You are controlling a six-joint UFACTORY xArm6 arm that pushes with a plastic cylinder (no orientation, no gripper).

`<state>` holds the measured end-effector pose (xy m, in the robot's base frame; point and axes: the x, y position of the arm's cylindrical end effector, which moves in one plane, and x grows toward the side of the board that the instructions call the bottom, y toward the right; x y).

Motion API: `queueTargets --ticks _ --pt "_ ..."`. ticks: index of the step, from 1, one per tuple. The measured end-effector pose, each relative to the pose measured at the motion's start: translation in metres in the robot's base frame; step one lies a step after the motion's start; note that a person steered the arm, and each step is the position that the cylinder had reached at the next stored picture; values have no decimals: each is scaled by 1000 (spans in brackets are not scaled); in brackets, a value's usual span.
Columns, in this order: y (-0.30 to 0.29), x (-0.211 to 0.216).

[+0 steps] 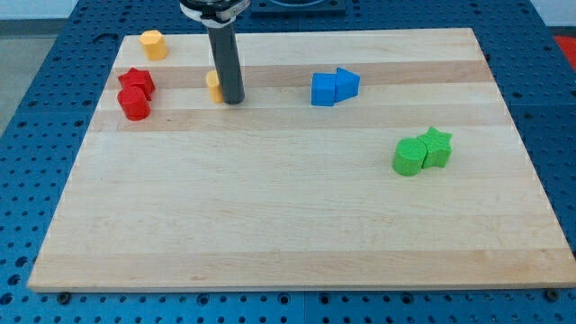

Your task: Move yellow heart to the yellow hexagon

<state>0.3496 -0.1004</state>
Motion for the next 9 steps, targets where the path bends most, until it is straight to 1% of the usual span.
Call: queueTargets --ticks 1,2,4,5,7,8,9 --pt "-17 11" --pt "-34 6" --pt "-28 -71" --pt "-28 -88" --pt "-21 -60" --pt "3 -55" --pt "30 -66"
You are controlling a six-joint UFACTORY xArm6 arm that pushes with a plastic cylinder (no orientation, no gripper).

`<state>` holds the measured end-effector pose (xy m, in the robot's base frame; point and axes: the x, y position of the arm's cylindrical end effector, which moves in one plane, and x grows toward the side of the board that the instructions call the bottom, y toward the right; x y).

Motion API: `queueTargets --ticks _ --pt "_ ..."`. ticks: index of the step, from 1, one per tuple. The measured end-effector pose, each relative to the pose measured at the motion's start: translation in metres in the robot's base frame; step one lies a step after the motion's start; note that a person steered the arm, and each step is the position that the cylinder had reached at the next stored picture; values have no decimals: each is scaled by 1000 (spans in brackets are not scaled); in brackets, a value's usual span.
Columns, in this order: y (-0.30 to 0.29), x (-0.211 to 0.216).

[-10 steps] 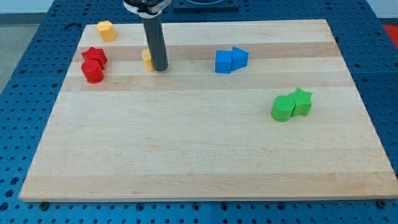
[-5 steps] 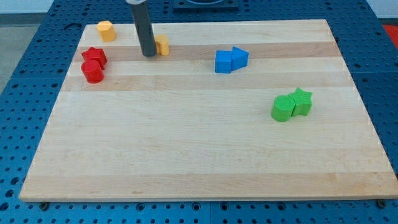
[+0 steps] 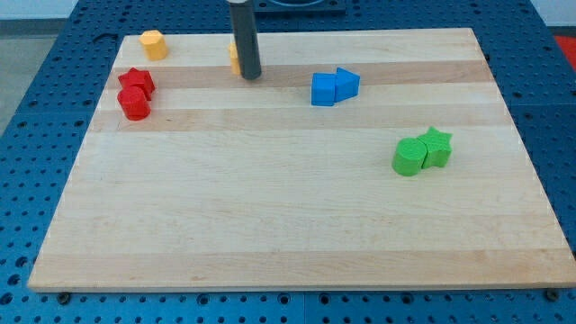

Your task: Move yellow heart to the yellow hexagon

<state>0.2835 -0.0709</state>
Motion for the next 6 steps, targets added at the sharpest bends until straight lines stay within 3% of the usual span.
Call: queueTargets --ticks 1,3,6 --pt "-9 -20" --pt "-85 -25" --pt "-14 -48"
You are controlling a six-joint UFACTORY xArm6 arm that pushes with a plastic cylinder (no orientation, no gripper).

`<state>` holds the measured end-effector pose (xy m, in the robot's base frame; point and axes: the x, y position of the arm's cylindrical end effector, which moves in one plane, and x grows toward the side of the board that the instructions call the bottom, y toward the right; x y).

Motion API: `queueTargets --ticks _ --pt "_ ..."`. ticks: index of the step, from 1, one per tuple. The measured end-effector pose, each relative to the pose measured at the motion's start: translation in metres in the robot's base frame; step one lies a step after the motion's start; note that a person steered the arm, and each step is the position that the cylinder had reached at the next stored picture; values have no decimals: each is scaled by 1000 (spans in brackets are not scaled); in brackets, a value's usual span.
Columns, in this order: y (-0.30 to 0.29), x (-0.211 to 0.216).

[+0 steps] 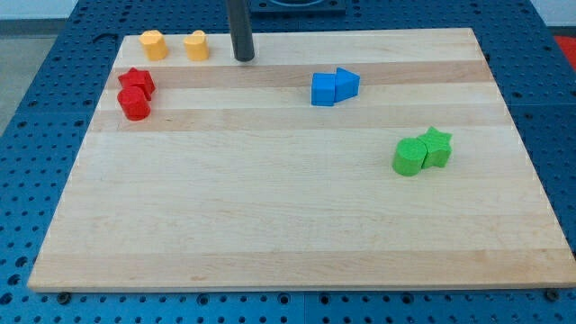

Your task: Move yellow heart to the yellow hexagon

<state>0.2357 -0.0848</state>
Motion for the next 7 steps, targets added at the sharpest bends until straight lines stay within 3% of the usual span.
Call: queueTargets --ticks 1,4,7 --pt "-9 -21" --pt "-71 -26" --pt "-56 -10"
